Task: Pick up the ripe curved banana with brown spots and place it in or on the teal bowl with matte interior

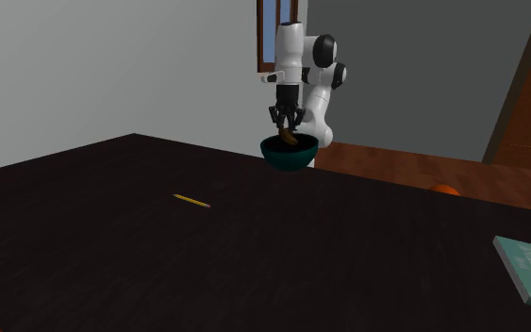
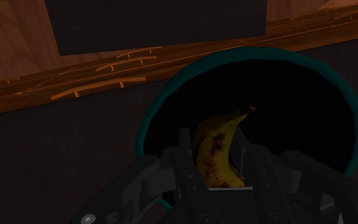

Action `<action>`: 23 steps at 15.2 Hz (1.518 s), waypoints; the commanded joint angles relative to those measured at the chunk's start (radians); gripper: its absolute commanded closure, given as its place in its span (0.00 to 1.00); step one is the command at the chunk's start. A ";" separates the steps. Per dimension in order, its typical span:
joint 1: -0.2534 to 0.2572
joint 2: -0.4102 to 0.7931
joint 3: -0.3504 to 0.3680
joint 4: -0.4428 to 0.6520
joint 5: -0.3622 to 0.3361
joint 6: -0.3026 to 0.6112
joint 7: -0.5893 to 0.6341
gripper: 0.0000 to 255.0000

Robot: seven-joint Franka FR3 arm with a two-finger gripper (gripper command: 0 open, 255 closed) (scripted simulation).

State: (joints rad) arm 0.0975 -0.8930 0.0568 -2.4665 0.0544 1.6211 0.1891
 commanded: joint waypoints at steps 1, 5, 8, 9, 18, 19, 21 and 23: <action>0.001 -0.006 0.002 -0.018 0.002 0.012 0.002 1.00; 0.001 -0.006 0.002 -0.018 0.002 0.012 0.002 1.00; 0.001 -0.006 0.002 -0.018 0.002 0.012 0.002 1.00; 0.001 -0.006 0.002 -0.018 0.002 0.013 0.002 0.00; -0.001 0.028 -0.003 0.130 -0.003 -0.102 0.003 0.00; -0.001 0.028 -0.003 0.130 -0.003 -0.102 0.003 0.00; -0.001 0.028 -0.003 0.130 -0.003 -0.102 0.003 0.00; -0.001 0.028 -0.003 0.130 -0.003 -0.102 0.003 0.00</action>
State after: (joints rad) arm 0.0961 -0.8652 0.0536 -2.3372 0.0510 1.5202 0.1920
